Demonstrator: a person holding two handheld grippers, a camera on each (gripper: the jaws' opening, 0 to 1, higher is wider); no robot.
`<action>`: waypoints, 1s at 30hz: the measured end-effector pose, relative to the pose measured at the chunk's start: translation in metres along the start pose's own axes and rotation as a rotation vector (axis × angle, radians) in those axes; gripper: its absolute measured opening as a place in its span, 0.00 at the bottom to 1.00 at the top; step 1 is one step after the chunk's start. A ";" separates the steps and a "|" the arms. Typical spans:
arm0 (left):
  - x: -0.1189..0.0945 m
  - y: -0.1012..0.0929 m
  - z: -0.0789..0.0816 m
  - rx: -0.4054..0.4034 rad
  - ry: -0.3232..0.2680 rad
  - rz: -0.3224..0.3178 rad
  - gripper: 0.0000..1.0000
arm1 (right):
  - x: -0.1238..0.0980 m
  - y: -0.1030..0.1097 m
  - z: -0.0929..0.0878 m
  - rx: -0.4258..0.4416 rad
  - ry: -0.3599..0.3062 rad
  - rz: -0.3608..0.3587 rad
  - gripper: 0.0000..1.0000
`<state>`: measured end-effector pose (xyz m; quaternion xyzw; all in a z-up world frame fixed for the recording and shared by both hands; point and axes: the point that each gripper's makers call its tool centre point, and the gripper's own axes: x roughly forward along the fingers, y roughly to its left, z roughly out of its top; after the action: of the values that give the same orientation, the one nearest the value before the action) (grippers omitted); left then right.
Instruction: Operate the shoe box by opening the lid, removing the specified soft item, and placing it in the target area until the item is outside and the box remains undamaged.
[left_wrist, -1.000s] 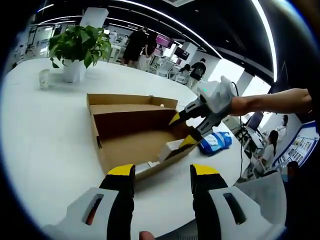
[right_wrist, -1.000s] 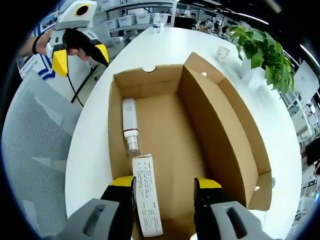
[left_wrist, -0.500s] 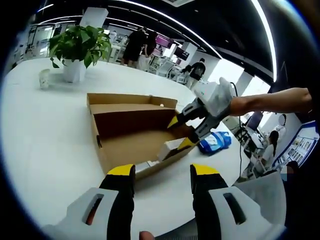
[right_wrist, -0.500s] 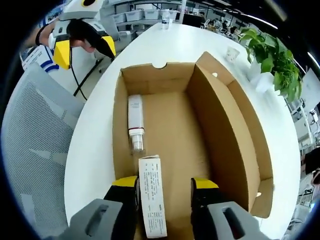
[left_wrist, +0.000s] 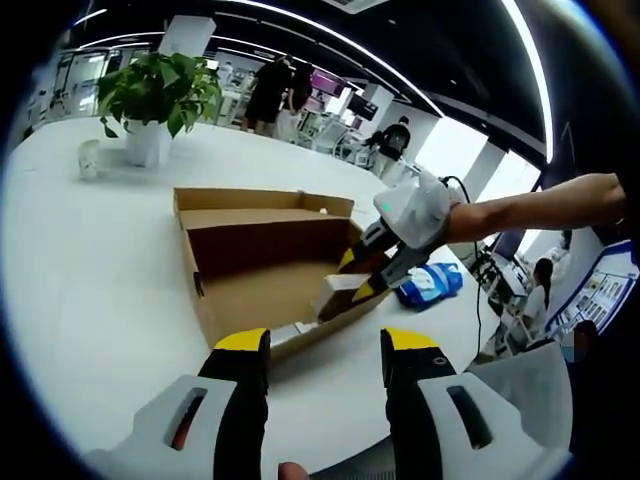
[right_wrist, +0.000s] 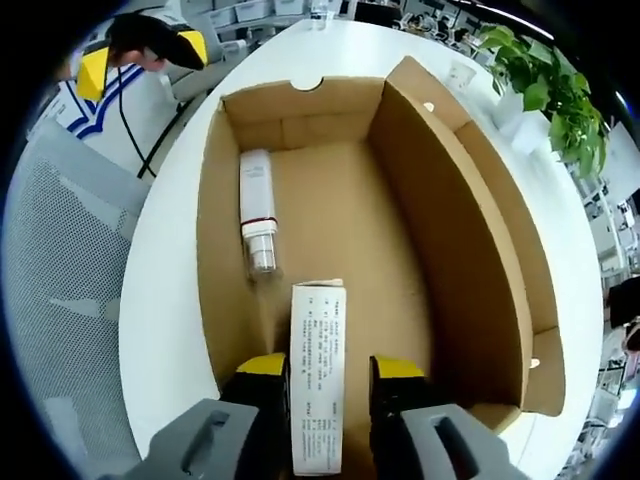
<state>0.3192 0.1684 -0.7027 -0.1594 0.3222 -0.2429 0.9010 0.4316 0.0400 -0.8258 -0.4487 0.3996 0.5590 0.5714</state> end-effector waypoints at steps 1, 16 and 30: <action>0.000 0.000 0.000 0.000 0.000 -0.001 0.45 | 0.000 0.000 0.000 0.002 0.000 -0.001 0.24; 0.003 0.004 0.004 0.004 0.000 0.001 0.45 | -0.004 0.004 0.000 0.051 -0.034 0.017 0.17; 0.007 -0.008 0.007 0.020 0.002 -0.014 0.45 | -0.044 -0.014 0.021 0.077 -0.127 -0.052 0.17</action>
<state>0.3259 0.1593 -0.6973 -0.1523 0.3193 -0.2524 0.9006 0.4425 0.0486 -0.7764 -0.4002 0.3720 0.5556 0.6268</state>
